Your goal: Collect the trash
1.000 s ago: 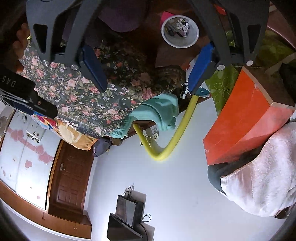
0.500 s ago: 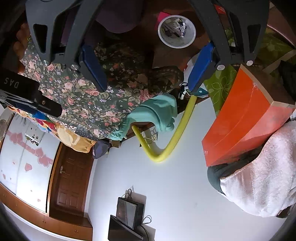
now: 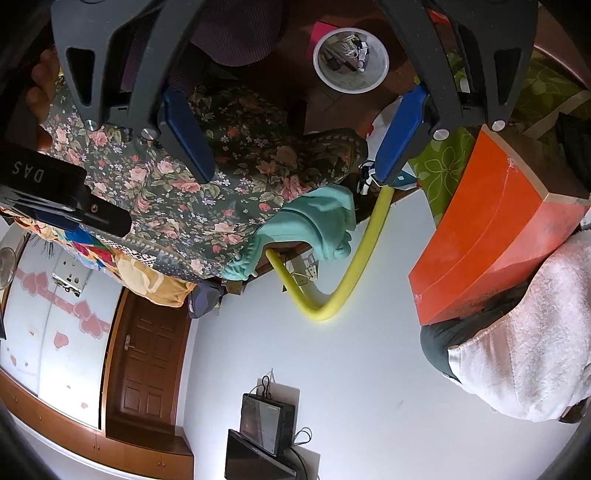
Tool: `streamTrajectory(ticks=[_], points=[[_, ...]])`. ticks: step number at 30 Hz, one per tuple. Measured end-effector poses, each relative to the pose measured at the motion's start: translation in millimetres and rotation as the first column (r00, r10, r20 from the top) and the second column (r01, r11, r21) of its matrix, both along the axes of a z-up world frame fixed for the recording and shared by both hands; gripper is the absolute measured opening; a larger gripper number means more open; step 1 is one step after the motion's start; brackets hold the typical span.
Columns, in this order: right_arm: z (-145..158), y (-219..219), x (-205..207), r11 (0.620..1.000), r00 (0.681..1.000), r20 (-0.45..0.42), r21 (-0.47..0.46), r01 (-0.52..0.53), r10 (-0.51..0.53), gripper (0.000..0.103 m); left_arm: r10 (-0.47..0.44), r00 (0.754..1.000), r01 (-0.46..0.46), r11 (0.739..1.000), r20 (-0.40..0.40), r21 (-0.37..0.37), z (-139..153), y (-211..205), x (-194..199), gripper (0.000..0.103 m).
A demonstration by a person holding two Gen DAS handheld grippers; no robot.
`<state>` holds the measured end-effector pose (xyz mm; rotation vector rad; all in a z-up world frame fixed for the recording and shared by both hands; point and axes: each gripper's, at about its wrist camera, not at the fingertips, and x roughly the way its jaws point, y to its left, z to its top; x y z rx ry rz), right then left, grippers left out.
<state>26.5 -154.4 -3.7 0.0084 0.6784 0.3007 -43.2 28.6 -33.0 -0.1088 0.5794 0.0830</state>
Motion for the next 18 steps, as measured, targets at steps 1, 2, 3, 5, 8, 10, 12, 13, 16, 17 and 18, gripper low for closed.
streamTrajectory(ticks=[1, 2, 3, 5, 8, 10, 12, 13, 16, 17, 18], points=[[-0.1, 0.2, 0.2, 1.0, 1.0, 0.0, 0.0, 0.0, 0.0, 0.103, -0.001, 1.0, 0.001, 1.0, 0.0, -0.001, 0.2, 0.1, -0.2, 0.089], [0.1, -0.2, -0.2, 1.0, 1.0, 0.002, -0.002, 0.0, 0.0, 0.103, -0.001, 1.0, 0.001, 1.0, 0.0, 0.0, 0.5, -0.1, -0.5, 0.088], [0.4, -0.6, -0.1, 1.0, 1.0, 0.002, -0.002, 0.0, 0.0, 0.103, -0.001, 1.0, 0.001, 1.0, 0.0, 0.001, 0.5, -0.1, -0.4, 0.088], [0.8, -0.9, -0.3, 1.0, 1.0, 0.002, 0.0, 0.0, 0.0, 0.103, 0.0, 1.0, 0.0, 1.0, 0.0, 0.003, 0.6, -0.6, -0.6, 0.088], [0.4, -0.7, -0.1, 1.0, 1.0, 0.002, -0.002, 0.0, 0.0, 0.103, -0.001, 1.0, 0.001, 1.0, 0.003, 0.005, 1.0, -0.5, -0.9, 0.088], [0.5, -0.9, -0.2, 1.0, 1.0, 0.0, -0.001, 0.0, 0.0, 0.103, -0.003, 1.0, 0.003, 1.0, 0.001, 0.007, 1.1, 0.1, -1.1, 0.088], [1.0, -0.7, -0.3, 1.0, 1.0, -0.001, 0.0, -0.001, 0.001, 0.103, -0.004, 1.0, 0.004, 1.0, 0.0, 0.011, 1.8, 0.7, -0.9, 0.088], [1.2, -1.3, -0.4, 1.0, 1.0, -0.002, 0.0, -0.002, 0.002, 0.103, -0.005, 1.0, 0.005, 1.0, 0.0, 0.009, 1.8, 0.5, -1.0, 0.088], [1.2, -1.1, -0.4, 1.0, 1.0, 0.0, -0.001, -0.001, 0.001, 0.103, -0.008, 1.0, 0.008, 1.0, 0.001, 0.011, 2.4, 1.6, -1.0, 0.088], [1.6, -1.2, -0.4, 1.0, 1.0, 0.0, -0.002, 0.0, 0.0, 0.103, -0.007, 1.0, 0.006, 1.0, 0.002, 0.013, 2.8, 2.4, -0.6, 0.088], [1.4, -1.2, -0.5, 1.0, 1.0, -0.001, -0.001, -0.001, 0.001, 0.103, -0.005, 1.0, 0.005, 1.0, 0.003, 0.014, 2.8, 3.3, -0.6, 0.088]])
